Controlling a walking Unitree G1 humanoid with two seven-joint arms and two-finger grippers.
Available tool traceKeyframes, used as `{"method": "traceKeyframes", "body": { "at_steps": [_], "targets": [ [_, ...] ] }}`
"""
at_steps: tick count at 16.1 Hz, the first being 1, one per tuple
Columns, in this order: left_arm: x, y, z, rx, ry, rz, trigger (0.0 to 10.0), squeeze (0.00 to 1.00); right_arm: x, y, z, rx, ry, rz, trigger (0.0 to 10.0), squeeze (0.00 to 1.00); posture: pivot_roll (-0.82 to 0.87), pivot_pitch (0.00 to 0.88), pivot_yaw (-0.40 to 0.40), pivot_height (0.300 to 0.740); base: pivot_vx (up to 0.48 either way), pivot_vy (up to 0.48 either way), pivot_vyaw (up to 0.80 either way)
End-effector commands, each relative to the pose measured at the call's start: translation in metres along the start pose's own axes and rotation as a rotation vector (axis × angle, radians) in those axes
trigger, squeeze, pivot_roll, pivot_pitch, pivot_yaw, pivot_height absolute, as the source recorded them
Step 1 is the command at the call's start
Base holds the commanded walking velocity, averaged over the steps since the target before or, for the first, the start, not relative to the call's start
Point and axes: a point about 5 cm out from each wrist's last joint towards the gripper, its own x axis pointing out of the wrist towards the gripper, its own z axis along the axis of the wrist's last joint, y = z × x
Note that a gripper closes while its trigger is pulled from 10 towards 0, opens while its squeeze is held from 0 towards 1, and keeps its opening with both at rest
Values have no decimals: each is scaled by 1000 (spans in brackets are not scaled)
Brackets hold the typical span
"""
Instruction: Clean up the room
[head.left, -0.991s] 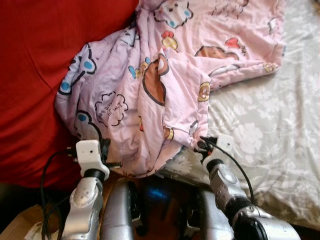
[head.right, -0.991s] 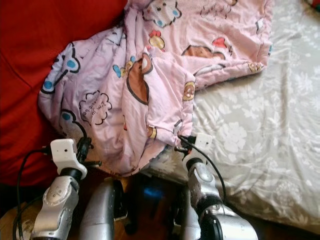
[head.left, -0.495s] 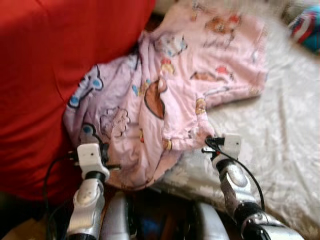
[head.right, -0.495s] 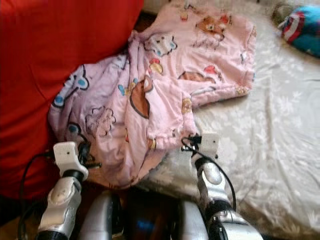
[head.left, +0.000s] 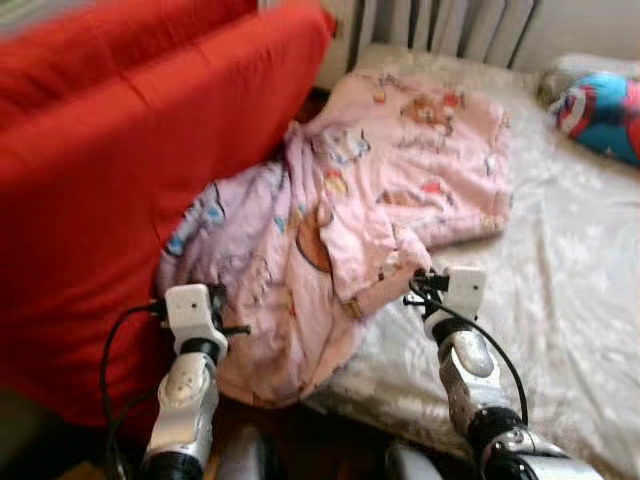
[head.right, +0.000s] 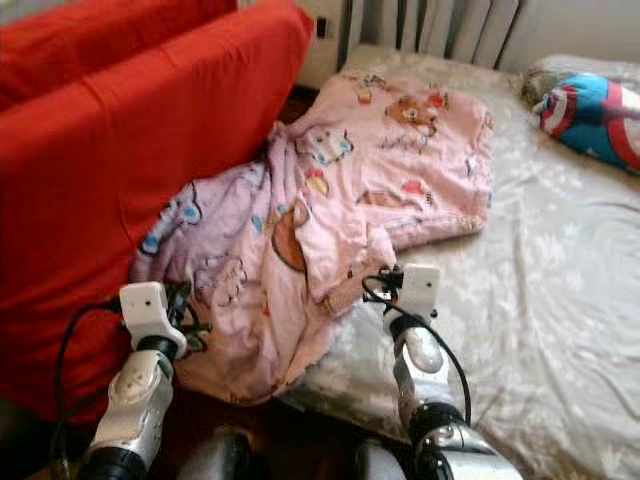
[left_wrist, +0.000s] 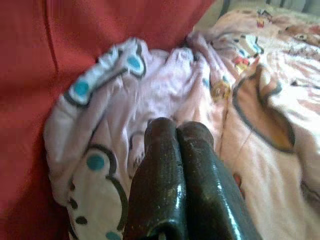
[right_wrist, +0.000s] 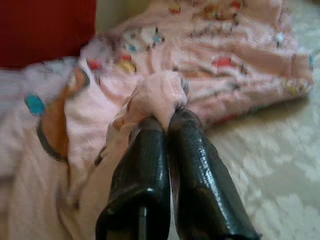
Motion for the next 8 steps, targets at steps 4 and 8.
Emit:
{"method": "traceKeyframes", "body": {
  "at_steps": [4, 8],
  "targets": [
    [-1, 1, -12, 45, 43, 11, 10000, 0, -2, -5, -1, -8, 0, -18, 10000, 0, -47, 48, -54, 740, 0, 0, 0],
    [-8, 14, -30, 68, 120, 49, 10000, 0, -2, -2, -4, -7, 10, -21, 10000, 0, -43, 32, -48, 740, 0, 0, 0]
  ]
}}
